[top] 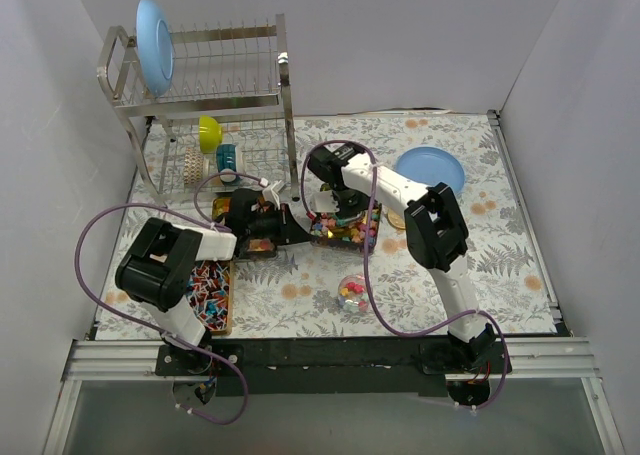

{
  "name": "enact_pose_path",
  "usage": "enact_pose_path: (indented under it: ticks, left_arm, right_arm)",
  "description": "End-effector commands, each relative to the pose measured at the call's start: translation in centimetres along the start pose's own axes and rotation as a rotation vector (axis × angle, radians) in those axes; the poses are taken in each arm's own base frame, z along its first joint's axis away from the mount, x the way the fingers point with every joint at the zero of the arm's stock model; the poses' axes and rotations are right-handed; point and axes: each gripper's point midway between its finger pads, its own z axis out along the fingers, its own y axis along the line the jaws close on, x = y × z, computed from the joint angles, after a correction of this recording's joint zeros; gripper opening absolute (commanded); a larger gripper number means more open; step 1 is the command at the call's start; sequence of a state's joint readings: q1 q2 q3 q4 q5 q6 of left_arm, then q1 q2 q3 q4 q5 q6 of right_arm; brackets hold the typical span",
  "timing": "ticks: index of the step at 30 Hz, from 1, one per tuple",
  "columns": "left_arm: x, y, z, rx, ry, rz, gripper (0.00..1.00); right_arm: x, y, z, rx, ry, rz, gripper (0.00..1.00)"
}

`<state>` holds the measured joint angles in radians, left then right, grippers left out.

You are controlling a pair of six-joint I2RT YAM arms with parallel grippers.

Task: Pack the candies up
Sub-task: Scoop the fake candies from the storage box, then place the fake candies in the packing bottle.

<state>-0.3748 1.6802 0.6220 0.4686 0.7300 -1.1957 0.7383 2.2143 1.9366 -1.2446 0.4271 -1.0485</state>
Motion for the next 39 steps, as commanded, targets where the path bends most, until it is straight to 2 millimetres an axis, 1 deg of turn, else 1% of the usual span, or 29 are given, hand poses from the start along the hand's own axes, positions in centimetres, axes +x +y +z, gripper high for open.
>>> enact_pose_path:
  ticks: [1,4,5,7,10,12,13,14,15,16,17,19,20,21,23,25,26,27,28,29,30,31,32,34,35,36,37,38,39]
  left_arm:
    - [1.5,1.4,1.0,-0.028,0.058,-0.067,0.00]
    - [1.4,1.8,1.4,-0.037,0.066,-0.072,0.00]
    - [1.3,1.8,1.4,-0.036,0.067,-0.071,0.00]
    - [1.2,1.8,1.5,-0.037,0.067,-0.070,0.00]
    - [0.7,1.7,1.3,-0.039,0.064,-0.063,0.00]
    - [0.3,1.6,1.0,-0.044,0.063,-0.056,0.00]
    - [0.0,1.6,0.7,-0.048,0.058,-0.053,0.00]
    - [-0.1,1.5,0.4,-0.054,0.062,-0.053,0.00]
    - [-0.4,1.4,0.2,-0.053,0.060,-0.046,0.00]
    - [-0.5,1.5,-0.1,-0.055,0.061,-0.032,0.00]
    - [-0.3,1.5,-0.4,-0.060,0.070,-0.033,0.00]
    - [-1.1,0.9,-1.0,-0.055,0.057,0.002,0.00]
    - [-0.8,0.8,-1.3,-0.059,0.070,-0.006,0.00]
    - [-1.3,0.2,-1.7,-0.053,0.059,0.012,0.00]
    - [-1.3,-0.1,-2.3,-0.057,0.069,0.022,0.00]
    - [-1.5,-1.0,-2.9,-0.047,0.060,0.045,0.03]
    - [-1.4,-1.5,-3.2,-0.028,0.067,0.057,0.08]
    - [-1.4,-1.9,-3.4,-0.018,0.064,0.067,0.11]
    - [-1.7,-2.4,-3.7,-0.011,0.056,0.078,0.14]
    - [-1.7,-2.6,-3.8,-0.012,0.059,0.076,0.16]
    - [-1.9,-2.7,-3.9,-0.013,0.058,0.087,0.18]
    - [-2.0,-2.9,-4.0,-0.014,0.058,0.098,0.18]
    - [-2.3,-3.2,-4.2,-0.016,0.054,0.108,0.19]
    - [-2.7,-3.3,-4.4,-0.028,0.038,0.132,0.20]
    - [-3.0,-3.5,-4.7,-0.030,0.027,0.143,0.20]
    - [-3.0,-3.5,-4.7,-0.030,0.025,0.151,0.20]
    - [-3.1,-3.6,-4.8,-0.030,0.021,0.155,0.20]
    - [-3.2,-3.8,-4.9,-0.030,0.014,0.161,0.21]
    - [-3.2,-3.8,-4.9,-0.030,0.013,0.164,0.21]
  right_arm:
    - [-2.3,0.9,-0.1,-0.044,-0.108,-0.019,0.01]
    - [-3.7,1.3,0.6,-0.069,-0.161,0.010,0.01]
    - [-4.3,0.9,0.6,-0.052,-0.189,0.021,0.01]
    - [-5.0,1.1,0.8,-0.066,-0.236,0.043,0.01]
    - [-5.4,1.0,0.8,-0.080,-0.311,0.095,0.01]
    - [-4.9,0.3,0.3,-0.064,-0.362,0.136,0.01]
    - [-4.9,0.7,0.5,-0.078,-0.376,0.145,0.01]
    - [-4.6,0.6,-0.1,-0.070,-0.395,0.155,0.01]
    - [-4.1,0.3,-0.2,-0.059,-0.412,0.170,0.01]
    - [-3.8,0.6,-0.1,-0.066,-0.413,0.178,0.01]
    - [-3.5,0.3,-0.7,-0.047,-0.426,0.183,0.01]
    - [-2.6,-0.1,-1.0,-0.029,-0.434,0.198,0.01]
    - [-2.2,-0.3,-1.5,-0.016,-0.445,0.207,0.01]
    - [-1.6,-0.5,-1.6,-0.008,-0.449,0.223,0.01]
    - [-1.0,-0.6,-2.3,-0.002,-0.466,0.236,0.01]
    - [-0.3,-0.5,-2.5,-0.002,-0.468,0.251,0.01]
    - [-0.5,-0.5,-3.3,0.002,-0.509,0.253,0.01]
    - [-0.2,-0.2,-3.2,-0.003,-0.514,0.259,0.01]
    - [-0.3,0.0,-3.4,-0.002,-0.532,0.255,0.01]
    - [-0.1,0.1,-4.2,0.016,-0.551,0.251,0.01]
    - [0.1,0.6,-4.1,0.010,-0.559,0.243,0.01]
    - [0.0,0.8,-4.4,0.012,-0.581,0.240,0.01]
    - [0.3,1.1,-5.5,0.030,-0.609,0.236,0.01]
    - [0.5,2.4,-5.3,0.021,-0.630,0.220,0.01]
    - [0.9,3.0,-6.2,0.041,-0.646,0.213,0.01]
    - [1.1,3.8,-6.4,0.029,-0.653,0.196,0.01]
    - [1.0,5.1,-5.8,-0.001,-0.658,0.177,0.01]
    - [1.4,5.7,-6.6,0.015,-0.671,0.166,0.01]
    - [1.5,6.5,-6.5,0.002,-0.673,0.156,0.01]
